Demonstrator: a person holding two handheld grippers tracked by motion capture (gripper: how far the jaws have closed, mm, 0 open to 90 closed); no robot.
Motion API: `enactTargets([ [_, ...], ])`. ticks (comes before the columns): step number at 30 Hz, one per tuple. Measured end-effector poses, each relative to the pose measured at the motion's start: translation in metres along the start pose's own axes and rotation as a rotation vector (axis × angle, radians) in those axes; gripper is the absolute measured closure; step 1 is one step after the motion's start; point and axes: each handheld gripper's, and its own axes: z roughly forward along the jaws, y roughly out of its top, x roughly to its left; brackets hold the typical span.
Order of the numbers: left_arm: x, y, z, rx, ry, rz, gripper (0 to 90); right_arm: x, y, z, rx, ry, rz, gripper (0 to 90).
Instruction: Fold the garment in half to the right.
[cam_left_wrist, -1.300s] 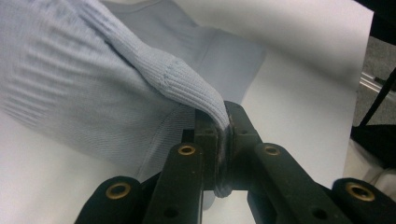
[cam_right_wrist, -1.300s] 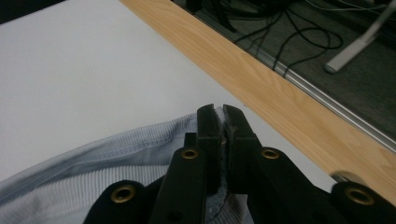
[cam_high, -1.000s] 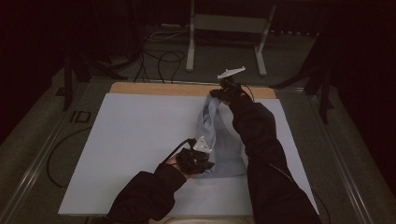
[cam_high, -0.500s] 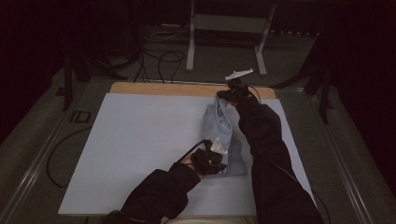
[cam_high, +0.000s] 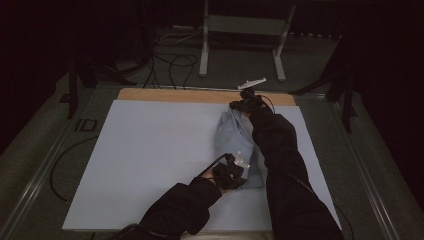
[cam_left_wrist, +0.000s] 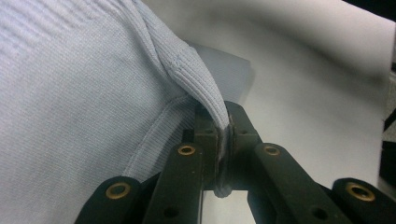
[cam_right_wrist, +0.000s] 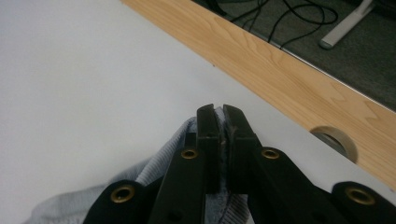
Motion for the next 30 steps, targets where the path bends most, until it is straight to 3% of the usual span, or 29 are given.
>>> enactTargets([
  [6, 0.003, -0.001, 0.007, -0.002, 0.006, -0.022, 86.4, 0.002, 0.002, 0.006, -0.004, 0.009, -0.009, 85.7],
  [7, 0.004, 0.000, 0.009, -0.001, 0.004, -0.022, 86.5, 0.001, 0.001, 0.007, 0.009, 0.008, -0.007, 75.5],
  [9, 0.004, 0.000, 0.010, -0.001, 0.002, -0.027, 86.4, 0.001, 0.001, 0.007, 0.009, 0.008, -0.007, 75.5],
  [10, 0.005, 0.001, 0.014, 0.003, 0.001, -0.031, 86.5, 0.001, 0.000, 0.008, 0.031, 0.012, 0.007, 57.8],
  [14, 0.003, 0.002, 0.018, 0.007, 0.004, -0.026, 86.4, -0.002, -0.002, 0.004, 0.035, 0.009, 0.039, 39.0],
  [16, 0.003, 0.003, 0.019, 0.008, 0.003, -0.027, 86.4, -0.003, -0.002, 0.002, 0.038, 0.005, 0.043, 35.0],
  [17, 0.003, 0.004, 0.019, 0.009, 0.003, -0.024, 86.4, -0.002, -0.001, 0.000, 0.044, -0.001, 0.038, 26.4],
  [18, 0.002, 0.005, 0.020, 0.008, 0.007, -0.025, 86.4, -0.002, -0.001, 0.000, 0.044, -0.001, 0.038, 26.4],
  [19, 0.002, 0.005, 0.020, 0.006, 0.007, -0.026, 86.4, -0.001, 0.000, -0.003, 0.037, 0.011, 0.046, 13.7],
  [22, 0.001, 0.008, 0.022, -0.003, 0.010, -0.035, 86.4, 0.001, 0.001, -0.007, 0.028, 0.013, 0.052, 14.4],
  [25, 0.000, 0.013, 0.024, -0.023, 0.017, -0.041, 86.3, 0.009, 0.000, -0.014, 0.021, 0.022, 0.028, 12.4],
  [30, -0.001, 0.020, 0.027, -0.047, 0.021, -0.046, 86.2, 0.011, 0.000, -0.028, -0.010, 0.043, 0.039, 12.6],
])
